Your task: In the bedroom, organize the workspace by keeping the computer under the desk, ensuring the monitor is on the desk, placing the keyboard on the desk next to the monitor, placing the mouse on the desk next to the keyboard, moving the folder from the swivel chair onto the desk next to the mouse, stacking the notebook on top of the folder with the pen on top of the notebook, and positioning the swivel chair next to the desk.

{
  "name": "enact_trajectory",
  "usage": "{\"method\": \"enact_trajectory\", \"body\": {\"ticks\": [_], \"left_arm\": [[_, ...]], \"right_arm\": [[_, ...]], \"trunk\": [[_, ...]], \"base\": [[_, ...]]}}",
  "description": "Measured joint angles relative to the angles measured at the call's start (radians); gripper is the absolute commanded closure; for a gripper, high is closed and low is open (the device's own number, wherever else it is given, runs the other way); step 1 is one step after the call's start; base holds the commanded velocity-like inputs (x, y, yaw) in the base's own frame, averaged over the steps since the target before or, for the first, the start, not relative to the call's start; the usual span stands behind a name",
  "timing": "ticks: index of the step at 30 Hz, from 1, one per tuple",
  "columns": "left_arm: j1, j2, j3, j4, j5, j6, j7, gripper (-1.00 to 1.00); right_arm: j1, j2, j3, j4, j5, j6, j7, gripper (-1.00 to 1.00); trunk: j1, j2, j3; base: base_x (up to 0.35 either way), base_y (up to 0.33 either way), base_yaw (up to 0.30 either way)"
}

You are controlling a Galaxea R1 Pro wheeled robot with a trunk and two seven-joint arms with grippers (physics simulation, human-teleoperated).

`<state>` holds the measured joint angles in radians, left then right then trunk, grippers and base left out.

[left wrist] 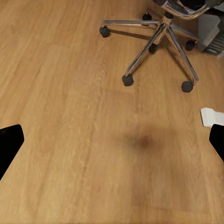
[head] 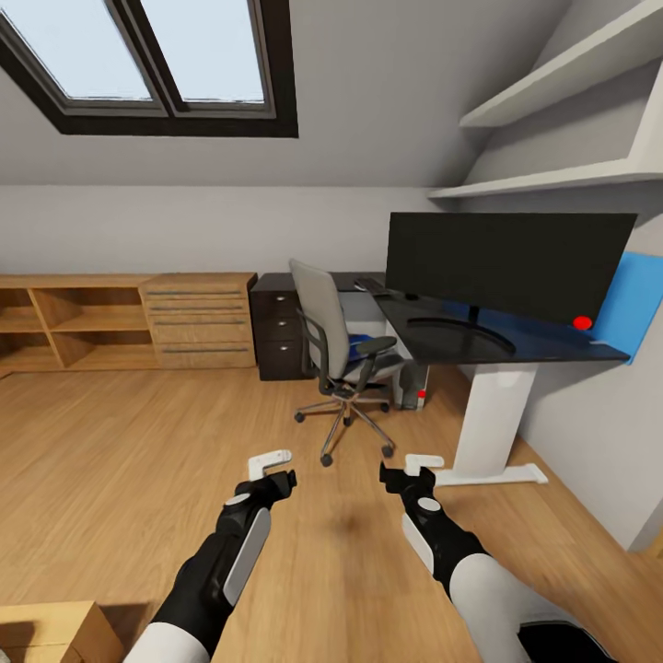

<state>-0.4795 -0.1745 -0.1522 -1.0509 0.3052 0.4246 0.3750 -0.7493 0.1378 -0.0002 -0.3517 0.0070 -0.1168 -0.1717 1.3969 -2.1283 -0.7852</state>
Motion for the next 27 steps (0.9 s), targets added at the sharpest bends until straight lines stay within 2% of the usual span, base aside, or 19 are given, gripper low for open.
{"method": "enact_trajectory", "body": {"ticks": [5, 8, 12, 13, 15, 20, 27], "left_arm": [[0.001, 0.000, -0.005, 0.001, 0.002, 0.002, 0.002, -1.00], [0.001, 0.023, -0.006, 0.021, 0.002, 0.002, 0.002, -1.00], [0.001, 0.041, -0.008, 0.045, 0.001, -0.006, 0.001, -1.00], [0.001, 0.074, -0.009, 0.026, -0.002, -0.010, 0.000, -1.00], [0.003, 0.088, -0.010, -0.035, -0.001, -0.007, 0.000, -1.00], [0.015, 0.095, -0.010, -0.064, -0.001, -0.002, 0.001, -1.00], [0.018, 0.094, -0.010, -0.057, -0.001, -0.001, 0.001, -1.00]], "right_arm": [[0.000, -0.001, -0.002, 0.001, 0.000, 0.000, -0.003, -1.00], [0.001, -0.002, -0.002, 0.001, -0.001, 0.000, -0.004, -1.00], [0.001, -0.002, -0.004, -0.004, 0.000, -0.011, -0.005, -1.00], [0.006, -0.008, -0.003, -0.045, 0.005, -0.057, -0.005, -1.00], [0.011, -0.010, -0.002, -0.084, 0.008, -0.065, -0.005, -1.00], [0.012, -0.023, -0.001, -0.096, 0.008, -0.066, -0.005, -1.00], [0.012, -0.028, -0.003, -0.098, 0.006, -0.069, -0.006, -1.00]], "trunk": [[0.019, -0.035, -0.016], [0.031, -0.056, -0.025], [0.046, -0.084, -0.038], [0.050, -0.091, -0.041], [0.057, -0.105, -0.047], [0.058, -0.105, -0.047], [0.058, -0.105, -0.047]], "base": [[0.000, 0.000, 0.000], [0.000, 0.000, 0.000], [0.000, 0.000, 0.000], [0.000, 0.000, 0.000], [0.000, 0.000, 0.000], [0.000, 0.000, 0.000], [0.000, 0.000, 0.000]]}}
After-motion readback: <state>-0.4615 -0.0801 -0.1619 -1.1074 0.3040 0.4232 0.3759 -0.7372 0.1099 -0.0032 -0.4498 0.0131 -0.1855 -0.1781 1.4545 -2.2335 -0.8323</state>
